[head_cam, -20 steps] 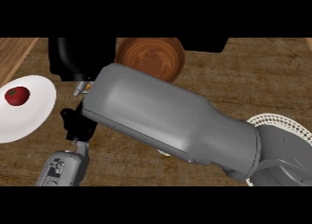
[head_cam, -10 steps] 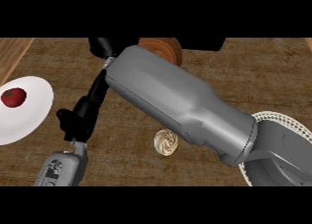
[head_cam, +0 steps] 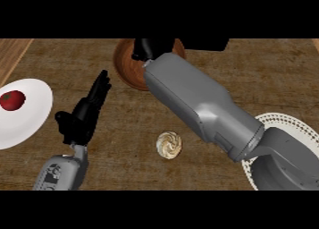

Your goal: Pick the croissant from the placemat and place it in the bowl

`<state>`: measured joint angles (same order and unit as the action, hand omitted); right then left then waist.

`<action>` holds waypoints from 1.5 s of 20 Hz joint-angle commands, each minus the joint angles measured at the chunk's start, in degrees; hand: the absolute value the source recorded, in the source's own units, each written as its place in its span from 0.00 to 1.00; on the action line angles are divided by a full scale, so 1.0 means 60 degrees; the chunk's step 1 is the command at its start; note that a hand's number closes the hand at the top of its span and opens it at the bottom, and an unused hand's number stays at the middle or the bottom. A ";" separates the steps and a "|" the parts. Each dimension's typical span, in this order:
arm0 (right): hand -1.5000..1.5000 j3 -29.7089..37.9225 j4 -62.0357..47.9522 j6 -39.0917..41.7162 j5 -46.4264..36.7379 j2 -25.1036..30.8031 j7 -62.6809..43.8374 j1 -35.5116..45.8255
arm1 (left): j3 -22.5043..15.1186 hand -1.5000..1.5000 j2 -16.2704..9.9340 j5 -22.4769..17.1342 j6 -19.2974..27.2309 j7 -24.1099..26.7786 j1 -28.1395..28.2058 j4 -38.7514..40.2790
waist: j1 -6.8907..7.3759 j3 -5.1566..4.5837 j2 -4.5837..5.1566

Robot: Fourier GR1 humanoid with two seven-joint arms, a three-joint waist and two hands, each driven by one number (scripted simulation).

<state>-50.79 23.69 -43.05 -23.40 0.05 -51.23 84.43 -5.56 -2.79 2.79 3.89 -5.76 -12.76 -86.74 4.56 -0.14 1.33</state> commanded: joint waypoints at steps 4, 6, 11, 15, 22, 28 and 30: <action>1.00 0.0781 -0.0422 0.0126 0.0960 -0.0007 0.1691 -0.1107 | -0.0131 0.50 0.0003 0.0069 -0.0073 0.0269 0.0418 -0.0143 | 0.0039 0.0015 0.0038; 1.00 0.1492 -0.0463 -0.0471 0.1464 -0.0008 0.2262 -0.1584 | 0.0152 0.50 -0.0144 -0.0136 -0.0126 -0.0002 0.0274 -0.0232 | -0.0098 0.0027 0.0030; 0.00 0.2457 -0.0203 0.0550 0.2477 0.0118 0.4666 -0.2120 | 0.0394 0.50 -0.0370 -0.0285 -0.0284 -0.0053 0.0122 -0.0346 | -0.0130 0.0033 0.0042; 0.00 0.2877 0.0200 -0.0304 0.2911 -0.0007 0.5643 -0.2105 | 0.0275 0.50 -0.0293 -0.0254 -0.0400 0.0342 0.0287 -0.0110 | 0.0019 0.0024 0.0039; 0.00 0.3976 0.0246 -0.1649 0.3449 -0.0008 0.7622 -0.2072 | -0.0243 0.50 0.0366 0.0315 0.0335 0.0044 0.0406 -0.0224 | -0.0148 0.0025 -0.0017; 0.00 0.5348 0.0950 -0.1227 0.4322 0.0004 0.8445 -0.2256 | 0.0217 0.50 0.0025 0.0102 0.0122 0.0388 0.0686 -0.0093 | -0.0494 0.0024 -0.0134; 0.00 0.5479 0.1628 -0.0798 0.4545 0.0033 0.8853 -0.3218 | 0.0429 0.50 -0.0028 -0.0112 -0.0002 0.0338 0.0565 0.0094 | -0.0651 0.0025 -0.0176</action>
<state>-21.79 30.76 -50.17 1.34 0.07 -2.25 68.54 -4.20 -2.90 2.94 4.21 -5.00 -9.71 -87.85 1.63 0.02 0.48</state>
